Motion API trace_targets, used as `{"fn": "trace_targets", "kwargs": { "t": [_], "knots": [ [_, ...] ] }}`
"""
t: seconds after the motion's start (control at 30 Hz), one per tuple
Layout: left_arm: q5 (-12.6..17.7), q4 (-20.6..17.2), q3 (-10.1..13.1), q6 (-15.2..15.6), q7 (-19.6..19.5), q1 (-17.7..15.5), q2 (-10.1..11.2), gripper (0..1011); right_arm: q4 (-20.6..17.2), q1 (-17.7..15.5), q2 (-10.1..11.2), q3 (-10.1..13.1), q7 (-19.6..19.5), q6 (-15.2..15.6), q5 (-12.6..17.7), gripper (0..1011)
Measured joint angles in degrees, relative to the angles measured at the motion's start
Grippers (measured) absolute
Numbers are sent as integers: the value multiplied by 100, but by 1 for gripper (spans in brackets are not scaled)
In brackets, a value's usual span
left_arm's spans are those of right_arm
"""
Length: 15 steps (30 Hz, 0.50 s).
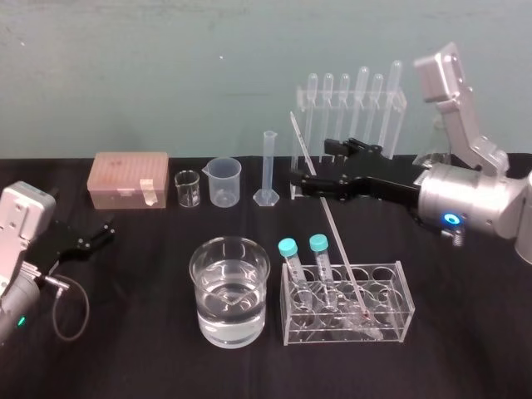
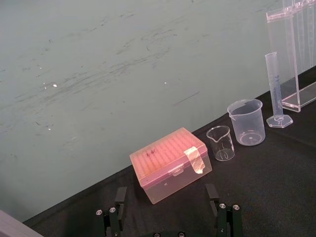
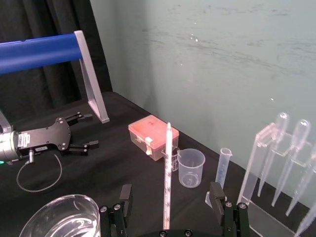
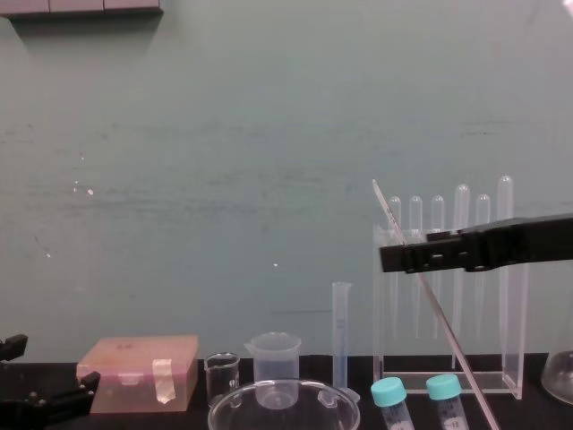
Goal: Hold the thermometer with one hand and immerse one end into the beaker, then reinsert it into the test tube rack.
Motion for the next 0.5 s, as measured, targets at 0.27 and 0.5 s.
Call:
{"fn": "trace_targets", "kwargs": {
  "t": [0.27,0.5],
  "knots": [
    [0,0,0,0,0,0,0,1008,132,197,-138,-176,28,56,-120,1003],
    [0,0,0,0,0,0,0,1008,166,224,-164,-214,20,57,-171,1003]
  ]
}}
